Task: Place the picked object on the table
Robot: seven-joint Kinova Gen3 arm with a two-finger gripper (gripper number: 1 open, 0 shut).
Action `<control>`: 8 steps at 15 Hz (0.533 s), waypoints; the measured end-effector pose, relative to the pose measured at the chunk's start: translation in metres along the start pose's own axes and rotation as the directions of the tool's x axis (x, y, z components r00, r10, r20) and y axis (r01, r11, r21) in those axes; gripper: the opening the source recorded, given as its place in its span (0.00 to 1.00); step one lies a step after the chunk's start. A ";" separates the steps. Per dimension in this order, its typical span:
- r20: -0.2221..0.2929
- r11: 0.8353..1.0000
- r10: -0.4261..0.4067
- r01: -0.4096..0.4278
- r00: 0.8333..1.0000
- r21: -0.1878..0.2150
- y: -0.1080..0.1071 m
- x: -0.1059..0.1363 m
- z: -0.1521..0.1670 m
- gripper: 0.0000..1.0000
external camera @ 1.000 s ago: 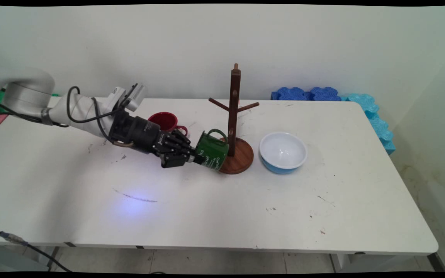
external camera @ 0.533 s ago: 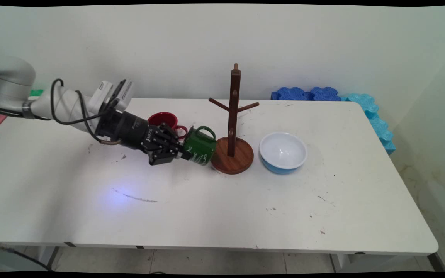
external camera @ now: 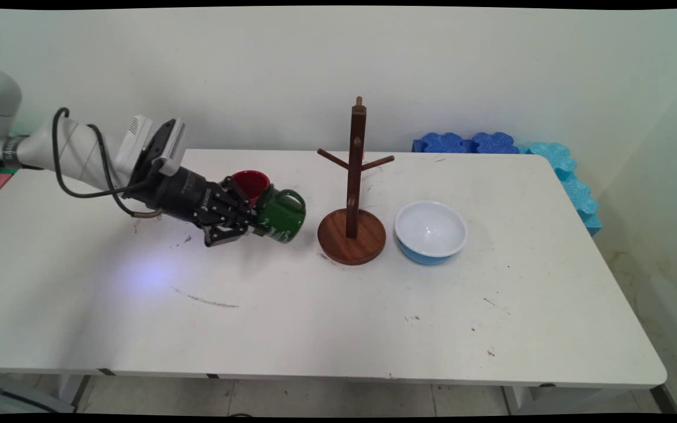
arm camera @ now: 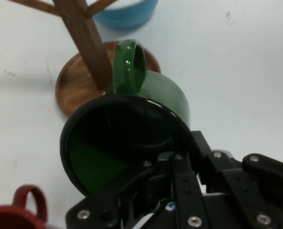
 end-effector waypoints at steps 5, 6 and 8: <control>0.111 0.995 0.086 -0.092 0.990 0.044 0.006 -0.001 -0.016 0.00; 0.136 0.993 0.099 -0.107 0.986 0.051 0.007 -0.002 -0.019 0.00; 0.180 0.989 0.119 -0.132 0.977 0.062 0.011 -0.003 -0.024 0.00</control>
